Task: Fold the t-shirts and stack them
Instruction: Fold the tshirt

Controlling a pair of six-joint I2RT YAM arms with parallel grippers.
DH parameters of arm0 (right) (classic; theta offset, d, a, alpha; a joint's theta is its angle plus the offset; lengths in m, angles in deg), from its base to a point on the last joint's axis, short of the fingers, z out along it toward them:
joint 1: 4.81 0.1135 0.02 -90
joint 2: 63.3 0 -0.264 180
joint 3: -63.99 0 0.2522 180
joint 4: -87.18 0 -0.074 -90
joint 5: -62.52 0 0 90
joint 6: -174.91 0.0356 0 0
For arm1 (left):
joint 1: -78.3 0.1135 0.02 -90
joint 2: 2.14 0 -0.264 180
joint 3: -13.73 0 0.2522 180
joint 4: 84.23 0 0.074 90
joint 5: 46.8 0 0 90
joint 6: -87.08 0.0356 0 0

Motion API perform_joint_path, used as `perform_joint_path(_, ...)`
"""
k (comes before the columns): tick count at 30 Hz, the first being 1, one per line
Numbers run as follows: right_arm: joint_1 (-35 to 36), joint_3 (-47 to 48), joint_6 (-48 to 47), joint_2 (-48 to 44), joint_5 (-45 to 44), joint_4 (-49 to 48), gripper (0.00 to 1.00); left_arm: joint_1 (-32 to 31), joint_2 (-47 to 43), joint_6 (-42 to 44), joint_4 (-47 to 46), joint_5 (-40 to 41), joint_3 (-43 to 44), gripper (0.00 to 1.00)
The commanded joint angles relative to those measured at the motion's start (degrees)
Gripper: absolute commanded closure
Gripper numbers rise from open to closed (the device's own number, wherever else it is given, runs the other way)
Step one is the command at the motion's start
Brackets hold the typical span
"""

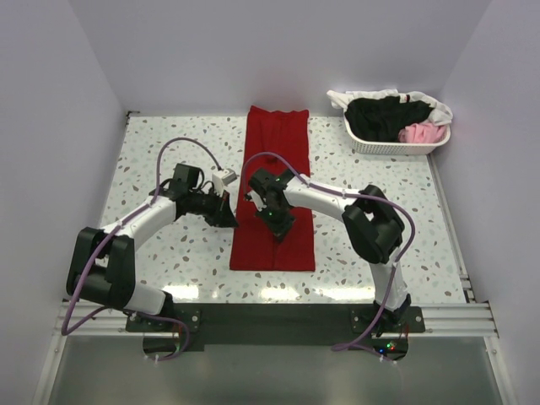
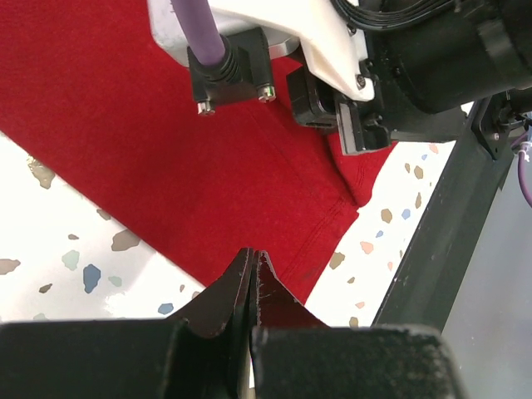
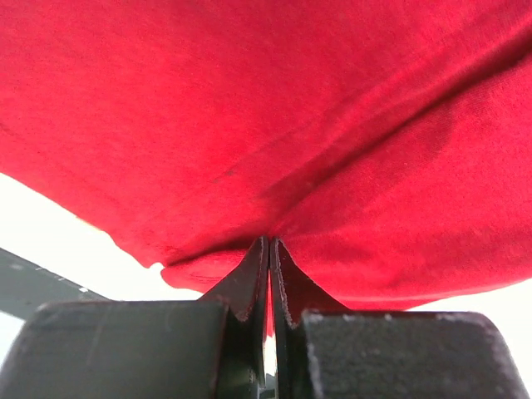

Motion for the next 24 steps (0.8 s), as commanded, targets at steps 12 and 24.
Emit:
perform_joint_path(12, -0.17, 2.28, 0.53, -0.12, 7.44, 0.75, 0.70, 0.55, -2.42, 0.50, -2.79, -3.04, -1.21, 0.90)
perform_joint_path(24, -8.26, -1.31, -14.48, -24.67, 7.93, -9.25, 0.38, 0.73, -17.78, 23.30, 1.77, -1.65, 2.47, 0.52)
